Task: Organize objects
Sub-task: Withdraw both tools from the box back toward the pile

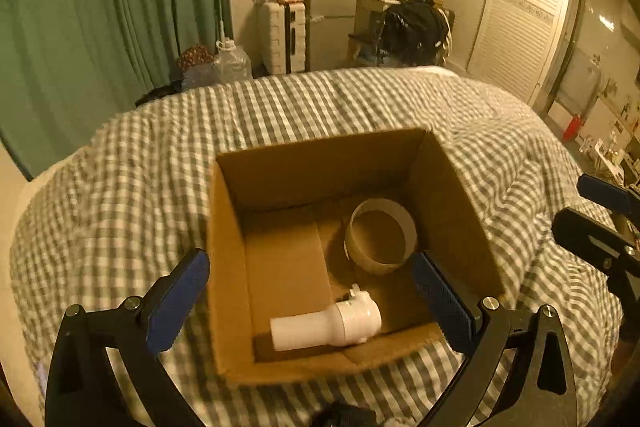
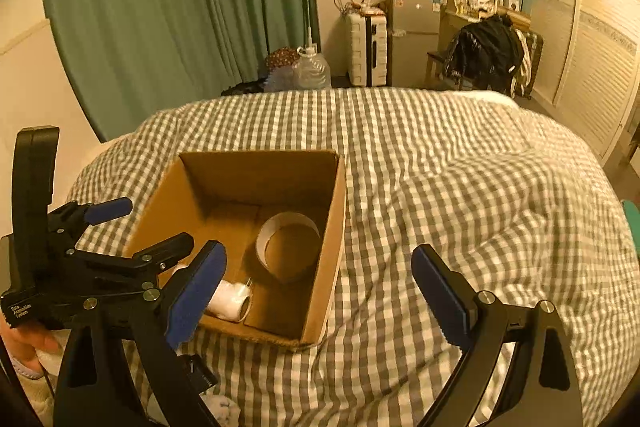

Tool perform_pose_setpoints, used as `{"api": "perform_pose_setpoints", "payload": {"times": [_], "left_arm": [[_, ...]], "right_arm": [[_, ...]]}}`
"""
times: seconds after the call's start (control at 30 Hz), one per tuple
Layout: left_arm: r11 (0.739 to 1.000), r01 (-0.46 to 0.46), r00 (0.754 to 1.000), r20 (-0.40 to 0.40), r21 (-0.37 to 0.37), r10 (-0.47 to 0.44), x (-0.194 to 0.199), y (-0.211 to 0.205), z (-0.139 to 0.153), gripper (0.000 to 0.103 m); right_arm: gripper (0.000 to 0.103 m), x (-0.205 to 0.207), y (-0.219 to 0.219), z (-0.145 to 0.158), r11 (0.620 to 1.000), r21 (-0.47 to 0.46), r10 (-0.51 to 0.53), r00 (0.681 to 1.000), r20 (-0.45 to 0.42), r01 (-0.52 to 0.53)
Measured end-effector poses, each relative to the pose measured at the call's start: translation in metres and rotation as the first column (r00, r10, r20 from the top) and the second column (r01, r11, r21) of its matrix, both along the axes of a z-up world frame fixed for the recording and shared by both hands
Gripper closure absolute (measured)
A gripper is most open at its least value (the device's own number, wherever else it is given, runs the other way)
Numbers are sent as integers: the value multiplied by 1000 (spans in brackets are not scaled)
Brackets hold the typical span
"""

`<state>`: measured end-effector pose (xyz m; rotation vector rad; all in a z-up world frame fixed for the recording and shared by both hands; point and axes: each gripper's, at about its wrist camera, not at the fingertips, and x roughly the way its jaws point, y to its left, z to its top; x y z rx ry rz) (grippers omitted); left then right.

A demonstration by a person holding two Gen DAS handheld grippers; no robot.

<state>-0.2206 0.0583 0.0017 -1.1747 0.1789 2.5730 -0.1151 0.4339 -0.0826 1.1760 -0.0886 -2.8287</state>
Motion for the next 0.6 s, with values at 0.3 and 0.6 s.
{"api": "perform_pose_setpoints", "payload": {"times": [0.3, 0.6], "left_arm": [[999, -28, 996, -89, 19, 30, 67, -28, 78, 0], [997, -76, 987, -140, -4, 75, 144, -66, 111, 0]], "right_arm": [[9, 73, -20, 82, 998, 62, 12, 993, -120, -4], [9, 153, -48, 136, 986, 156, 85, 979, -187, -55]]}}
